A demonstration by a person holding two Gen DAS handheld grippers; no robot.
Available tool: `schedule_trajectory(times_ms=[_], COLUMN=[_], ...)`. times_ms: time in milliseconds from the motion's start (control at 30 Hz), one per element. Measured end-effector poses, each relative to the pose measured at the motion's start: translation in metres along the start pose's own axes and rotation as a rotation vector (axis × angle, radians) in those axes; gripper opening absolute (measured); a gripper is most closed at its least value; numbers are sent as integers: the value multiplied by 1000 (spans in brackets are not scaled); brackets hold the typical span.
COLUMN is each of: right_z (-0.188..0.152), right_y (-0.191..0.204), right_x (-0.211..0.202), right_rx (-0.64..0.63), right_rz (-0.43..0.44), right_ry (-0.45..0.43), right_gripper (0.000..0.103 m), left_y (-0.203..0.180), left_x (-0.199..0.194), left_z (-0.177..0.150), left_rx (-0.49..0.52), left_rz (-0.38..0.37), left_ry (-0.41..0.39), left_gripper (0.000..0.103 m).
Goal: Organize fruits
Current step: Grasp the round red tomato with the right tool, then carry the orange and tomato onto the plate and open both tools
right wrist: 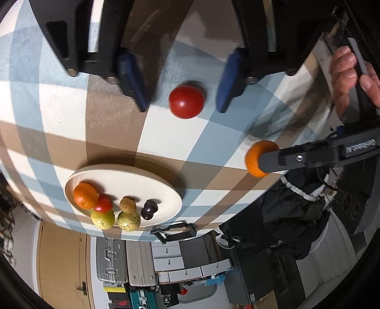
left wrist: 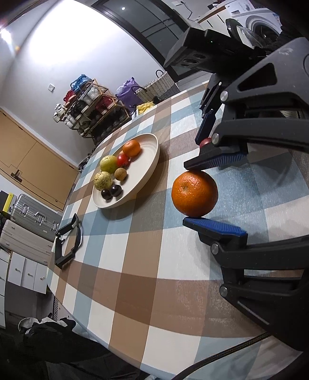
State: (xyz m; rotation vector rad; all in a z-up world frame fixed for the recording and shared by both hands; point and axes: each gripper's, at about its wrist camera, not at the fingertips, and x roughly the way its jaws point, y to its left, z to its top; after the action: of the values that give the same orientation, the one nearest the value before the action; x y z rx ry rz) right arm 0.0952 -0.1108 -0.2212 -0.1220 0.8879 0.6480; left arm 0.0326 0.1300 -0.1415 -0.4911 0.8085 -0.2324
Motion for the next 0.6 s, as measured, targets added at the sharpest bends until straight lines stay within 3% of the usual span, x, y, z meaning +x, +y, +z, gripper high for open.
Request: schedule_trajectory(times_ms=[200, 600], right_z=[0, 1], right_y=[-1, -24], right_x=[3, -19], right_rx=[12, 57], right_rz=[53, 46], right_ry=[24, -60], right_gripper=[32, 31], left_y=[-5, -38], left_x=[0, 24], left_z=[15, 48], left_rx=[53, 125], left_rz=[25, 2], left_ry=[-7, -13], left_gripper=[37, 37])
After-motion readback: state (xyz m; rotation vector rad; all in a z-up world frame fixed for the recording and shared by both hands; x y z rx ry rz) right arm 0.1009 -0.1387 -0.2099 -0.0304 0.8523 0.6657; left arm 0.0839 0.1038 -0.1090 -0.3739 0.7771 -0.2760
